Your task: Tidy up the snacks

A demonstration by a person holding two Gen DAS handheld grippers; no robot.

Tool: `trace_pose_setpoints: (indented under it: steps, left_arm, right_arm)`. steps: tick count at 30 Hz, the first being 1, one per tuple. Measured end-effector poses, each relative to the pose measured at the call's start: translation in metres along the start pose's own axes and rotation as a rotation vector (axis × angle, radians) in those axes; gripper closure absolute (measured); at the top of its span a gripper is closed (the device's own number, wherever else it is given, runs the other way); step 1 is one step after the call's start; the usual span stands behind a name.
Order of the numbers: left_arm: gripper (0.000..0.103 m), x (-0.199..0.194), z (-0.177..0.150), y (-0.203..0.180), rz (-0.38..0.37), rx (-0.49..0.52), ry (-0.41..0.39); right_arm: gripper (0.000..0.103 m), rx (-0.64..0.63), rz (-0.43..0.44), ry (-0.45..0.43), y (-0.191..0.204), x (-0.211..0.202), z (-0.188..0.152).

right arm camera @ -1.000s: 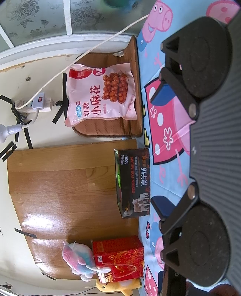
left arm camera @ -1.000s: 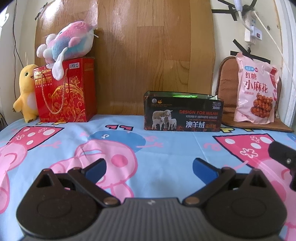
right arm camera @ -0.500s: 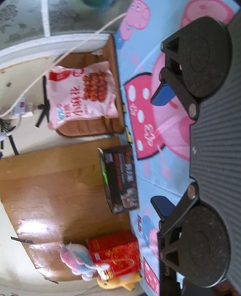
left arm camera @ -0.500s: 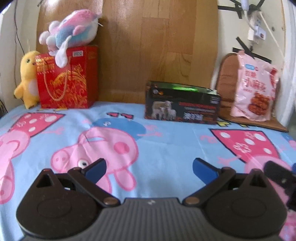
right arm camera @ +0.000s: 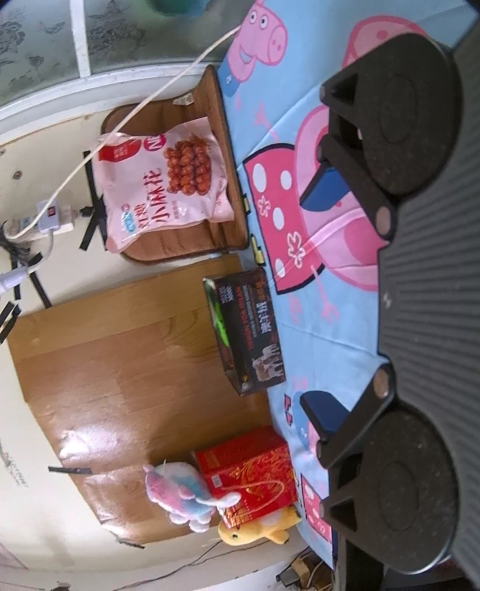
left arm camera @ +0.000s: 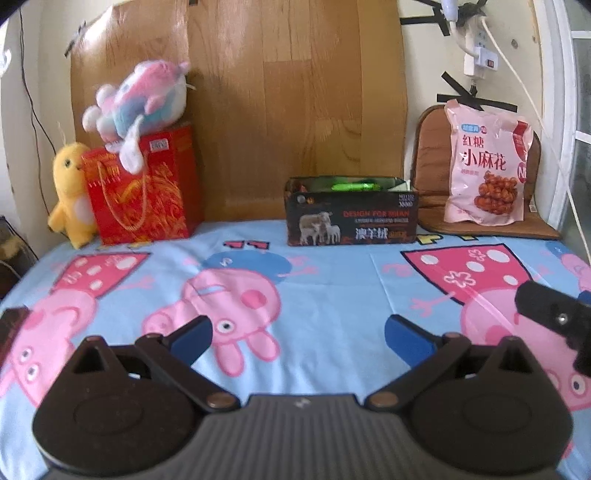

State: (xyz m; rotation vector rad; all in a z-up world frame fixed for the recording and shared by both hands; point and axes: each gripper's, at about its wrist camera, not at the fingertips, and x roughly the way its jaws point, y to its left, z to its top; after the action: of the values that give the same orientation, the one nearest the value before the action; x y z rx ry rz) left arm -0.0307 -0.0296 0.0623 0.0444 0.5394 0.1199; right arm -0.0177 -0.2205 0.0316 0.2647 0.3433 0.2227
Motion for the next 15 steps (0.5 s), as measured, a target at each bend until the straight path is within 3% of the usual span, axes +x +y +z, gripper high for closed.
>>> trace_pose_setpoints:
  steps: [15]
  left_arm:
    - [0.0, -0.031, 0.013, 0.001, 0.063, 0.022, -0.081]
  right_arm:
    - [0.0, -0.007, 0.047, -0.049, 0.006, -0.022, 0.009]
